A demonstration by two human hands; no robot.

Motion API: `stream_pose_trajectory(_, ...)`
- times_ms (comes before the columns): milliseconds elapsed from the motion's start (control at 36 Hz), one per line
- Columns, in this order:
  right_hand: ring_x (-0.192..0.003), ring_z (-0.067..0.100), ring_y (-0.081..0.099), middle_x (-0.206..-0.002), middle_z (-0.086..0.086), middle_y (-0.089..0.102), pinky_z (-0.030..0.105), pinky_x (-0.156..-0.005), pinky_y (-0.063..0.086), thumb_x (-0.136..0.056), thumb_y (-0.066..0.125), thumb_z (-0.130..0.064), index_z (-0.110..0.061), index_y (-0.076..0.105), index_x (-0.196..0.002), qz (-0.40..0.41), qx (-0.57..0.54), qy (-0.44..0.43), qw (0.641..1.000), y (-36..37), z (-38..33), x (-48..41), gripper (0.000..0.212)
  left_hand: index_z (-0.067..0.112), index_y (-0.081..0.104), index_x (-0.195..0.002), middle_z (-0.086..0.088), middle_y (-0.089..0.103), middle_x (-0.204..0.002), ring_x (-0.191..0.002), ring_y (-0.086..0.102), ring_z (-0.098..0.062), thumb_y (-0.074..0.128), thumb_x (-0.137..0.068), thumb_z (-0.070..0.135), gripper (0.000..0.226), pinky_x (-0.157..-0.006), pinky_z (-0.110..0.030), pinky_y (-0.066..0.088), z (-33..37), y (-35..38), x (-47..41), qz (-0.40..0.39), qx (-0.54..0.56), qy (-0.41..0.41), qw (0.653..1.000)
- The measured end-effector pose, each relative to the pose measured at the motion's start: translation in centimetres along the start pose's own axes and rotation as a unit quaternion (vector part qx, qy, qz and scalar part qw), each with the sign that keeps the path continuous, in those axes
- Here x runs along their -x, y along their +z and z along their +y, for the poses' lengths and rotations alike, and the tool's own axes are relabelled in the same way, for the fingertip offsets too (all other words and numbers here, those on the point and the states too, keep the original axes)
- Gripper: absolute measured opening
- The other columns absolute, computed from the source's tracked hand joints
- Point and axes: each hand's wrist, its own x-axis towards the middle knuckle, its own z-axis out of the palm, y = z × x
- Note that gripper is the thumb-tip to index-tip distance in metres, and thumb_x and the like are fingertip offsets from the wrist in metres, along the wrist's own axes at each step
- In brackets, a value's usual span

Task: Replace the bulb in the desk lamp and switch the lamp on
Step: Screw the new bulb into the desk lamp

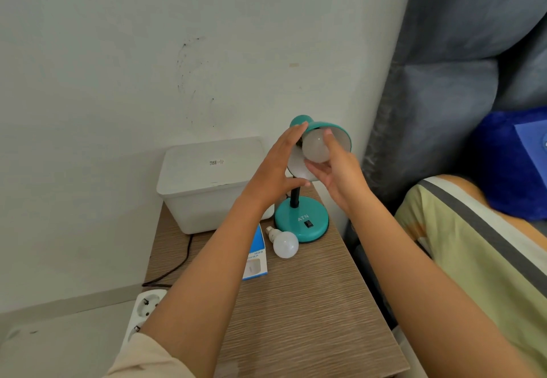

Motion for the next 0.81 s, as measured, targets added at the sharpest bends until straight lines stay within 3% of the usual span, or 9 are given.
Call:
stream_pose_trajectory(56, -0.108, 0.021, 0.058, -0.108, 0.003, 0.06, 0.038, -0.094, 0.052, -0.086, 0.06, -0.036, -0.017, 0.056, -0.104, 0.014, 0.02, -0.003, 1.0, 0.2, -0.1, 0.1, 0.027, 0.04, 0.014, -0.138, 0.007, 0.025, -0.15, -0.131, 0.022, 0.003, 0.082, -0.066, 0.009, 0.104, -0.103, 0.0, 0.016, 0.1, 0.1, -0.1, 0.0, 0.002, 0.0, 1.0)
stream_pose_trajectory(167, -0.103, 0.022, 0.063, -0.113, 0.012, 0.062, 0.032, -0.091, 0.053, -0.084, 0.062, -0.037, -0.019, 0.056, -0.09, -0.003, 0.005, 0.017, 1.0, 0.0, 0.2, 0.1, 0.02, 0.039, 0.013, -0.138, 0.007, 0.024, -0.15, -0.133, 0.022, 0.001, 0.082, -0.066, 0.009, 0.104, -0.105, -0.002, 0.016, 0.0, 0.1, -0.1, 0.0, 0.0, 0.001, 1.0)
stream_pose_trajectory(278, -0.1, 0.016, 0.061, -0.115, 0.009, 0.062, 0.034, -0.091, 0.052, -0.082, 0.064, -0.04, -0.012, 0.055, -0.107, 0.037, 0.021, 0.01, 0.999, 0.0, 0.5, 0.1, 0.039, 0.039, 0.014, -0.139, 0.009, 0.024, -0.149, -0.13, 0.021, 0.005, 0.082, -0.066, 0.008, 0.105, -0.102, 0.001, 0.016, 0.1, 0.1, -0.2, -0.001, -0.002, -0.001, 1.0)
stream_pose_trajectory(389, -0.098, 0.019, 0.066, -0.116, 0.009, 0.062, 0.033, -0.093, 0.052, -0.088, 0.058, -0.038, -0.02, 0.057, -0.097, 0.002, -0.06, 0.041, 0.997, 0.1, 0.6, 0.4, 0.02, 0.04, 0.012, -0.139, 0.002, 0.022, -0.154, -0.139, 0.022, -0.007, 0.082, -0.068, 0.012, 0.104, -0.108, -0.008, 0.016, 0.2, 0.1, -0.1, -0.003, -0.004, -0.002, 1.0)
stream_pose_trajectory(528, -0.103, 0.014, 0.059, -0.117, 0.005, 0.059, 0.036, -0.094, 0.051, -0.08, 0.064, -0.045, -0.015, 0.05, -0.119, 0.05, 0.074, -0.026, 0.996, 0.2, 0.9, 0.4, 0.052, 0.041, 0.012, -0.14, 0.004, 0.022, -0.154, -0.134, 0.02, 0.002, 0.082, -0.067, 0.011, 0.105, -0.105, -0.002, 0.015, 0.0, 0.2, -0.1, 0.0, -0.009, -0.003, 1.0)
stream_pose_trajectory(611, -0.1, 0.017, 0.063, -0.11, 0.009, 0.063, 0.034, -0.093, 0.052, -0.084, 0.061, -0.04, -0.017, 0.058, -0.096, 0.01, 0.003, 0.021, 1.0, -0.1, 0.5, 0.3, 0.027, 0.04, 0.012, -0.141, 0.003, 0.022, -0.155, -0.139, 0.021, -0.004, 0.082, -0.067, 0.011, 0.105, -0.109, -0.01, 0.017, -0.1, 0.1, -0.1, -0.001, -0.007, -0.003, 1.0)
stream_pose_trajectory(667, -0.105, 0.019, 0.061, -0.109, 0.007, 0.062, 0.036, -0.096, 0.051, -0.085, 0.059, -0.043, -0.02, 0.058, -0.096, 0.017, -0.038, 0.027, 0.999, -0.2, 0.3, 0.2, 0.025, 0.039, 0.013, -0.141, 0.003, 0.022, -0.154, -0.138, 0.022, -0.005, 0.082, -0.067, 0.01, 0.105, -0.108, -0.008, 0.017, 0.0, 0.1, -0.1, -0.003, -0.004, 0.001, 1.0)
stream_pose_trajectory(750, -0.105, 0.015, 0.059, -0.116, 0.002, 0.06, 0.036, -0.095, 0.05, -0.074, 0.068, -0.047, -0.016, 0.05, -0.119, 0.053, 0.08, -0.033, 0.995, -0.1, 0.8, 0.2, 0.058, 0.038, 0.014, -0.139, 0.008, 0.024, -0.15, -0.131, 0.022, 0.002, 0.082, -0.066, 0.007, 0.104, -0.102, 0.001, 0.015, 0.1, 0.3, -0.1, 0.0, 0.0, 0.001, 1.0)
stream_pose_trajectory(806, -0.102, 0.014, 0.06, -0.114, 0.003, 0.061, 0.036, -0.093, 0.051, -0.075, 0.069, -0.043, -0.018, 0.051, -0.115, 0.051, 0.105, -0.039, 0.992, -0.1, 1.0, 0.1, 0.05, 0.037, 0.014, -0.139, 0.011, 0.024, -0.147, -0.131, 0.022, 0.003, 0.082, -0.066, 0.007, 0.104, -0.102, 0.001, 0.015, 0.0, 0.2, -0.1, 0.001, 0.002, 0.002, 1.0)
